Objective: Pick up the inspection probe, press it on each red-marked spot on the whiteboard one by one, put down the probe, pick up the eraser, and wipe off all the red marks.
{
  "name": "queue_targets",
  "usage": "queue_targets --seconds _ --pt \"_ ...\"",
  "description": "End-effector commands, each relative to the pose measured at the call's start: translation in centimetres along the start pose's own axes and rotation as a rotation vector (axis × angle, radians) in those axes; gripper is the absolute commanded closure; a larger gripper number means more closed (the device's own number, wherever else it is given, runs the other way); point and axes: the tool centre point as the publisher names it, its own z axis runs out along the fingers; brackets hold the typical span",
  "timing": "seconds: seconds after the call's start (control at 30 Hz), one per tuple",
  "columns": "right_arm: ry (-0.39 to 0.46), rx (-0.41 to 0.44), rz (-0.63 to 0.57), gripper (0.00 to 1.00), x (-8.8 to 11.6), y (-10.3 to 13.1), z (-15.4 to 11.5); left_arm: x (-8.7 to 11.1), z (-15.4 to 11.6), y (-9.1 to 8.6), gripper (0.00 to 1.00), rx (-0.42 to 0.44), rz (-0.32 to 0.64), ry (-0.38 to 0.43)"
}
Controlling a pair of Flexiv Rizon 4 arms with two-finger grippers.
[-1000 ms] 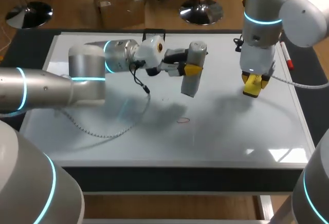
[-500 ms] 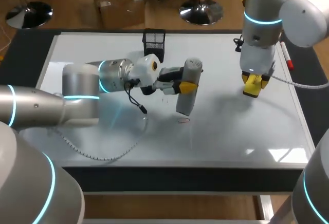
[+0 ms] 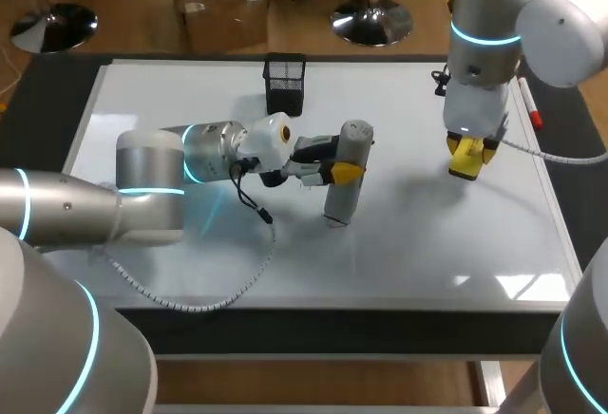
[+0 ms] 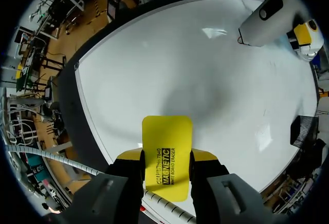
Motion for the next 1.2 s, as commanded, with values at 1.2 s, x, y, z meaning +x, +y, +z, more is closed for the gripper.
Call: queue_targets --seconds 1.2 --pt "0.001 0.003 -0.001 1.0 0.1 0.0 -0.1 0.3 -0.3 2.7 1.0 -0.099 0.007 0.033"
